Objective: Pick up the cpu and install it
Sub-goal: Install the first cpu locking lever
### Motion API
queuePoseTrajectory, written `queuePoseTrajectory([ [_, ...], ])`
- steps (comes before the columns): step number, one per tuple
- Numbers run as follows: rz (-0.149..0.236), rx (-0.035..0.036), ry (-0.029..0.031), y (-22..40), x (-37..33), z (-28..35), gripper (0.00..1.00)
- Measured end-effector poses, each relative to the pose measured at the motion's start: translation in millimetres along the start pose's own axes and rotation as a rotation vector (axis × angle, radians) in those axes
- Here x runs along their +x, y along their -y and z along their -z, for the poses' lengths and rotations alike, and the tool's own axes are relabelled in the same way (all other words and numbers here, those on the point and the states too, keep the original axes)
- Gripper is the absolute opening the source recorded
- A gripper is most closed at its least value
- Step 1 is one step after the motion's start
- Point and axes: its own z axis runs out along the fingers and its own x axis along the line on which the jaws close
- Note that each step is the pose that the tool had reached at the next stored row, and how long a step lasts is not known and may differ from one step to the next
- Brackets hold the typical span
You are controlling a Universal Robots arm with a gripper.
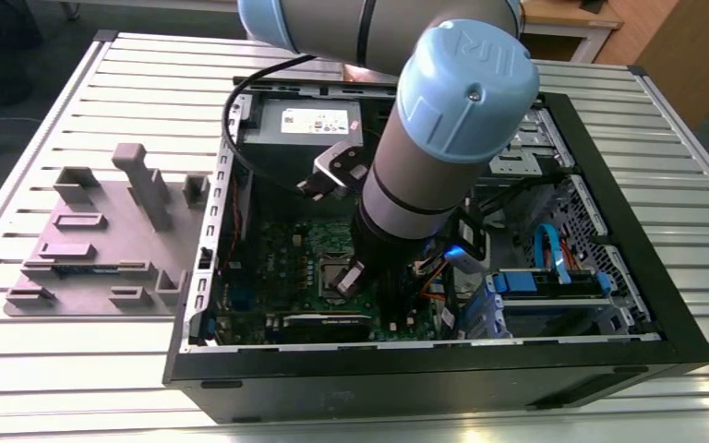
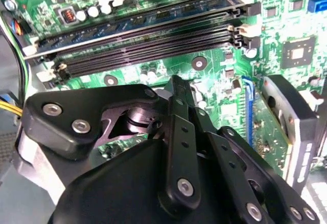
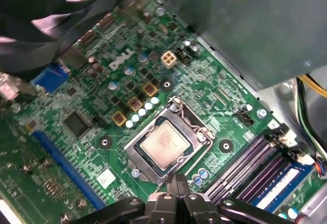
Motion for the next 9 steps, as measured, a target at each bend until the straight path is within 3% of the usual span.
queuePoseTrajectory([
  [3,0.021,0.0001,-0.0028,0.0,0.1,0.1,0.11],
  [9,0.034,-0.0007,-0.0014,0.1,-0.3,-1.5,0.11],
])
